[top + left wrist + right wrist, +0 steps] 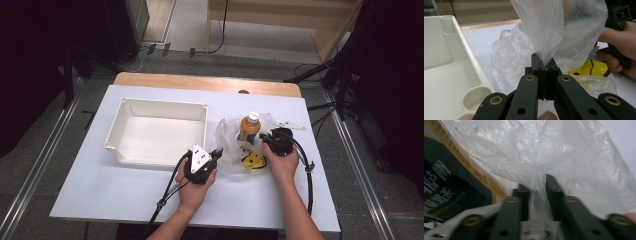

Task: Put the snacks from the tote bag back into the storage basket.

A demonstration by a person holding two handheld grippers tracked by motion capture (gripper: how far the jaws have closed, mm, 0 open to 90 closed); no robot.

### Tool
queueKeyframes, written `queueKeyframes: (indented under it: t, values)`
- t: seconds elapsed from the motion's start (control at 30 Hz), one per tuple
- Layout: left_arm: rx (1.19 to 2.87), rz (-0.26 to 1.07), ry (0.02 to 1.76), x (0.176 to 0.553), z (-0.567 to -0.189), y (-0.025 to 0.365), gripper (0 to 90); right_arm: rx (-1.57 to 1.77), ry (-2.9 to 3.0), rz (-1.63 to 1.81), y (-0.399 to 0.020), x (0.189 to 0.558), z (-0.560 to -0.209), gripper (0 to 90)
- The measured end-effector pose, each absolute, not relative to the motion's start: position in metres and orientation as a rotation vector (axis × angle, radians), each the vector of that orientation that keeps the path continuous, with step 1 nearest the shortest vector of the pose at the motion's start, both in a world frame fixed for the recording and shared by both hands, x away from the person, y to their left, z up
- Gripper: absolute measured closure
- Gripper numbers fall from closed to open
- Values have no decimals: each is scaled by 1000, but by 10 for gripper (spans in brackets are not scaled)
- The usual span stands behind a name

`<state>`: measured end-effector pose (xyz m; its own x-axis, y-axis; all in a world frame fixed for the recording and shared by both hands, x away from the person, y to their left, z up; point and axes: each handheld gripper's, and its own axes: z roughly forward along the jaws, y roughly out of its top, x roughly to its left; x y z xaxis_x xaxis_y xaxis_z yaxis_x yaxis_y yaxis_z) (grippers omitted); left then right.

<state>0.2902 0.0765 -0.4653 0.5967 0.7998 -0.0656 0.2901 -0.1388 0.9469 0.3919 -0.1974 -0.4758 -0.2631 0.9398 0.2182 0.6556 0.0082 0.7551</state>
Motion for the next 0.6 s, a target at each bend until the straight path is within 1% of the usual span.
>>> queueKeyframes:
  t: [0.1,0.2,0.27,0.3,0.33,0.37,0.4,0.47,0.57,0.6]
  values:
    - [1698,555,907,291,-465,79,900,1592,1872,1205,-202,380,-467,531]
    - [1683,542,913,292,-465,80,900,1526,1812,1266,-206,363,-453,465]
    - [1685,536,921,293,-466,80,900,1491,1775,1335,-209,353,-441,458]
    - [1686,536,919,293,-466,80,900,1467,1766,1359,-211,348,-435,459]
    - [1686,535,920,293,-466,80,900,1430,1753,1396,-213,339,-423,482]
    - [1686,535,920,293,-466,80,900,1430,1753,1396,-213,339,-423,482]
    - [1685,534,918,293,-466,80,899,1397,1760,1416,-213,332,-415,561]
    - [1684,532,920,294,-466,80,898,1381,1763,1407,-213,329,-412,574]
    - [1682,526,919,294,-466,80,896,1377,1793,1339,-207,327,-418,641]
    - [1681,527,920,294,-466,81,896,1391,1806,1300,-206,328,-425,685]
